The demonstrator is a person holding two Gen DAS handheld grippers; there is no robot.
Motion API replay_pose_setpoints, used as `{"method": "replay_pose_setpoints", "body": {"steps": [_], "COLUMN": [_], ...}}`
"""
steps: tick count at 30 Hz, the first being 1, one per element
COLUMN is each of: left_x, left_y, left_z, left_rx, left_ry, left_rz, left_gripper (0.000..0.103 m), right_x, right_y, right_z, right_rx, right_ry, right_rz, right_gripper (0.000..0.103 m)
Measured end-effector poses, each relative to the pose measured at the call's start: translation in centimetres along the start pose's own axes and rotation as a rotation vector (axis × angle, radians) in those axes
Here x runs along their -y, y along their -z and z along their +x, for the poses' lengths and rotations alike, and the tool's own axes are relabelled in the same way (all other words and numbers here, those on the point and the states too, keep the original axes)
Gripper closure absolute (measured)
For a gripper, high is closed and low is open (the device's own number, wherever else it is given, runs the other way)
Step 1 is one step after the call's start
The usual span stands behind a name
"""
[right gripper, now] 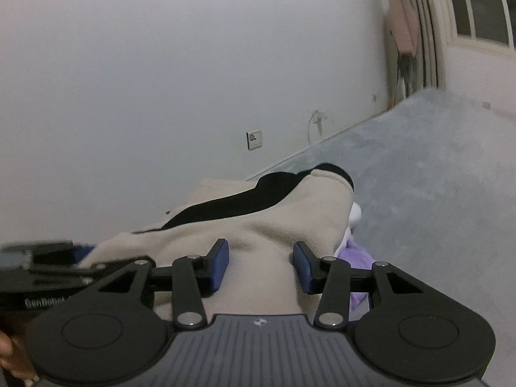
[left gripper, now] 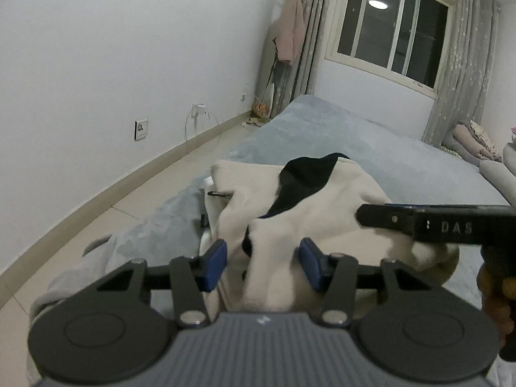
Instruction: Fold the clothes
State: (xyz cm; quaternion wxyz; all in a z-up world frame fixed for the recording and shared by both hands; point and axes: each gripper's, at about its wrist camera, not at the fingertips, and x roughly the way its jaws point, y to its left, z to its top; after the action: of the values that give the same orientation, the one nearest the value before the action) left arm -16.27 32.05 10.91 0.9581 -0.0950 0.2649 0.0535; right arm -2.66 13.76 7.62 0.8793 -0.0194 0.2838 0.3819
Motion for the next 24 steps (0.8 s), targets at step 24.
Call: {"method": "replay_pose_setpoints", "body": {"steps": [24], "left_x": [2.3], "left_y": [-1.0], "left_z": [0.9], "left_rx": [-0.009], "left_ry": [0.164], "left_rz": [0.100], "left_gripper": [0.053], "right_x": [1.9], "right_y": [-7.6], "right_z": [6.0], "right_rx": [-0.190], "right_ry": [-0.050], "right_rz": [-0.018], "right_gripper": [0.056]}}
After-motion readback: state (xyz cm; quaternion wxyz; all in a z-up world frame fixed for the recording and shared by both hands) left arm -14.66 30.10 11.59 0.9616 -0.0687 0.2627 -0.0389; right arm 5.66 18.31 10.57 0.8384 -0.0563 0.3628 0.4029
